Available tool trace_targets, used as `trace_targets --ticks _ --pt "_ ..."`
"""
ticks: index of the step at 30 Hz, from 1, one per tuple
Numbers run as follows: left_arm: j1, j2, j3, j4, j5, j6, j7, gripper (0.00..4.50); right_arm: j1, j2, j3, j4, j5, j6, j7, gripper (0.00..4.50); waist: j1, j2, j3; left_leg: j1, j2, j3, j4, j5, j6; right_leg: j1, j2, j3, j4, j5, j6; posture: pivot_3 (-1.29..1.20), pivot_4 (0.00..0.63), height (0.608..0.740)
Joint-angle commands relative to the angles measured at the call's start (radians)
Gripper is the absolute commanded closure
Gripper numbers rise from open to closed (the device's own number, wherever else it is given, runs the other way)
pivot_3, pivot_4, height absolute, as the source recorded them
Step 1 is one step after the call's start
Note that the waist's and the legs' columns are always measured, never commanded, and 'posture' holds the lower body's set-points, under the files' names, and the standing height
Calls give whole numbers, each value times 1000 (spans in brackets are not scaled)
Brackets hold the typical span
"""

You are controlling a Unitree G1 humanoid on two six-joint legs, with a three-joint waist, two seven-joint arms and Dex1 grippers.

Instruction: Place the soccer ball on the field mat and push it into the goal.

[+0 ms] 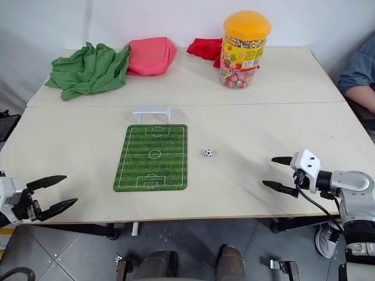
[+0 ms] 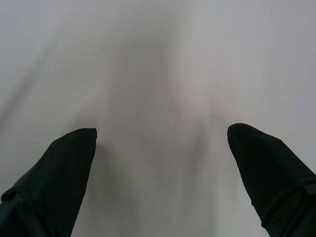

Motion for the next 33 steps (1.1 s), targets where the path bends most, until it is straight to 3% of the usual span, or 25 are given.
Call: trace_targets --ticks 1,10,17,21,25,33 --pt "-11 4 19 2 -19 -8 -16 0 -16 -35 -26 -13 16 -2 3 30 0 0 0 0 0 0 0 0 0 0 0 0 0 0 0 0 150 740" --pt "-11 -3 28 -94 -35 128 100 0 -28 -56 -34 -84 39 134 -23 30 0 0 0 0 0 1 0 0 0 -1 0 2 1 0 0 0 150 740" --pt "-39 -45 60 -138 -158 133 -90 0 -83 -91 20 -385 76 425 -51 30 -1 1 0 -1 1 3 0 0 0 -4 1 4 2 0 0 0 150 740" --pt "-28 -53 45 -147 -189 101 -191 0 -180 -28 122 -470 45 497 -78 30 -3 0 0 -1 2 6 0 -1 0 -6 2 6 2 1 -1 0 150 740" --pt "50 -8 -66 -204 -306 54 -204 0 -261 28 201 -451 11 513 -86 30 -1 0 0 -1 4 6 1 -2 -1 -6 4 7 1 1 -1 0 150 740" --pt "2 -16 -133 -46 -351 -96 -204 0 -444 165 348 -251 -87 453 -63 30 -1 0 0 -2 4 6 2 -3 0 -6 4 7 1 1 -1 0 150 740"
